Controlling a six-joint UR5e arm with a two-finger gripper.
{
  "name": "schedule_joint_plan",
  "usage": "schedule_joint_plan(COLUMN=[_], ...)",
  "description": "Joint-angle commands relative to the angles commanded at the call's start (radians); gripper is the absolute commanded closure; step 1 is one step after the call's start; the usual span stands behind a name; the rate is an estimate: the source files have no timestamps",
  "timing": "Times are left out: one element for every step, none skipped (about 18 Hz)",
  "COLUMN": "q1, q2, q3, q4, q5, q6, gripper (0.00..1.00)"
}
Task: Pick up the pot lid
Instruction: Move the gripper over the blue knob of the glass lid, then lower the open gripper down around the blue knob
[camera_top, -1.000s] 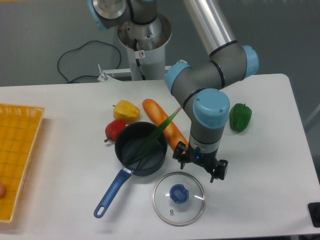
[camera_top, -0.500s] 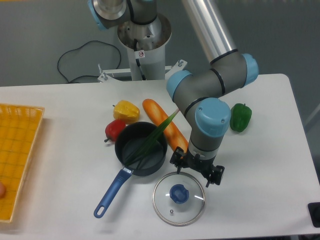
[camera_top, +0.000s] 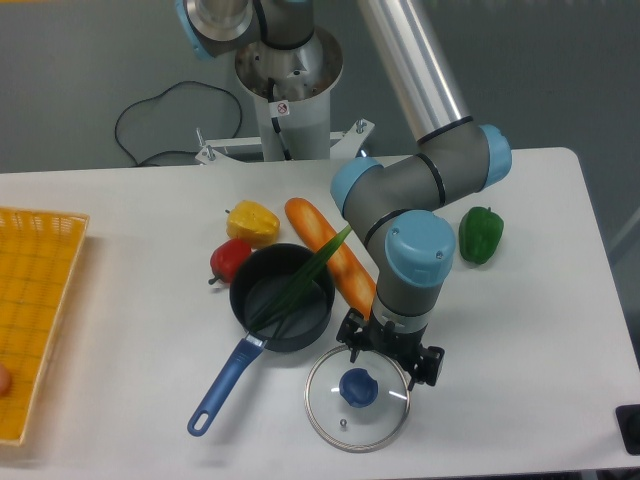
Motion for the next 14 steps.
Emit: schedule_joint_plan(q1=[-0.002, -0.003, -0.003, -0.003, -0.003, -0.005, -0.005, -0.006, -0.012, -0.012, -0.012, -0.014, -0.014, -0.015], q2=[-0.002, -0.002, -0.002, -0.002, -0.005, -0.008, -0.009, -0.011, -0.014, -0.015, -0.017, -0.02, -0.021, -0.026], q3=[-0.006, -0.014, -0.017, -0.014, -0.011, -0.009, -0.009, -0.009, -0.008, -0.006, -0.006, -0.003, -0.002, -0.002], q4=[0.0, 0.0, 0.0, 0.0, 0.002, 0.002, 0.002, 0.002, 0.002, 0.002, 0.002, 0.002, 0.002, 0.002], q5=[0.0, 0.002, 0.0, -0.002, -0.002, -0.003, -0.008, -0.011, -0.017, -0.017, -0.018, -0.018, -0.018, -0.018], q6=[-0.002, -0.002, -0.002, -0.002, 0.0, 0.0, 0.0, 0.0, 0.002, 0.002, 0.003, 0.003, 0.003, 0.003], gripper=[0.0, 0.0, 0.0, 0.0, 0.0, 0.0, 0.0, 0.0, 0.0, 0.0, 0.0, 0.0, 0.0, 0.0])
